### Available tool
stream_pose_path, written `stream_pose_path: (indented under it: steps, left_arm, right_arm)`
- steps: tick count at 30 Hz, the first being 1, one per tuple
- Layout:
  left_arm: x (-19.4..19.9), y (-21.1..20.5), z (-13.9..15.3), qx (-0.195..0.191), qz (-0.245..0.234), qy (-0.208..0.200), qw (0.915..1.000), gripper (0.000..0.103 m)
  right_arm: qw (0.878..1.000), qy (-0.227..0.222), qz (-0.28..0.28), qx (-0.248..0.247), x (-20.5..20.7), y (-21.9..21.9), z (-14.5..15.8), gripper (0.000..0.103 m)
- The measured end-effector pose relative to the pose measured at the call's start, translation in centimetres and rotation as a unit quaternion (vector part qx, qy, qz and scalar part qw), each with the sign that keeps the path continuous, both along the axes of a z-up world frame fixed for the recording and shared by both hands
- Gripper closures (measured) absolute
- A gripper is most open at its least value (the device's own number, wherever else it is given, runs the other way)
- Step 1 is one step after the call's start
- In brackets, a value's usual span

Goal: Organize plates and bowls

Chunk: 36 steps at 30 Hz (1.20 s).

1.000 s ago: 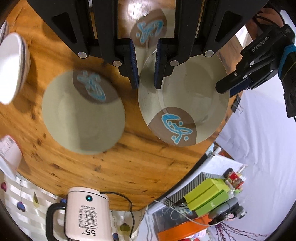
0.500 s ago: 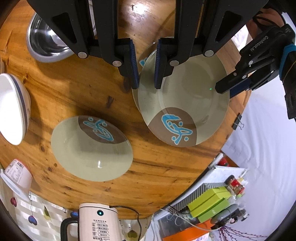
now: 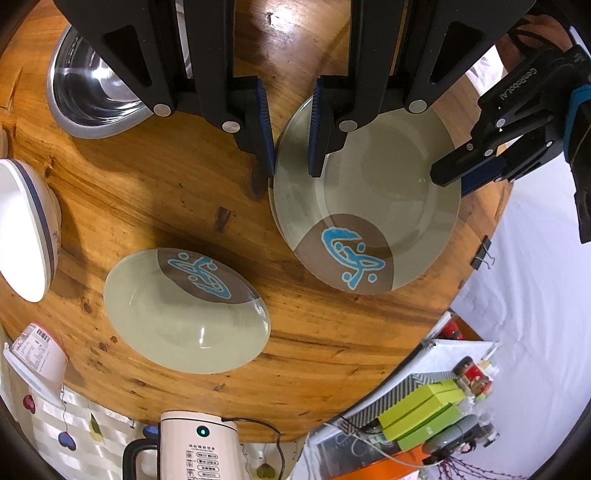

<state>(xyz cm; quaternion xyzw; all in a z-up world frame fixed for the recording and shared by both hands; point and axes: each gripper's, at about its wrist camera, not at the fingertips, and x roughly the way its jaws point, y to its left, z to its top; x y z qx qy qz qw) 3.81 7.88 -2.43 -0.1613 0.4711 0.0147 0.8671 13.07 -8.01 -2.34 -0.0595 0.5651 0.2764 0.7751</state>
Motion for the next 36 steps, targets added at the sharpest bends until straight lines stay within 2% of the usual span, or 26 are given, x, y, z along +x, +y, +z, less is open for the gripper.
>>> stream_pose_path:
  steps: [9, 36]
  left_arm:
    - [0.15, 0.04, -0.6, 0.0, 0.002, 0.007, 1.0, 0.07]
    - [-0.02, 0.51, -0.75, -0.014, 0.008, -0.01, 0.9998, 0.069]
  right_arm:
    - [1.0, 0.001, 0.001, -0.002, 0.03, 0.23, -0.55, 0.082]
    - [1.0, -0.011, -0.006, 0.016, -0.31, -0.37, -0.7, 0.082]
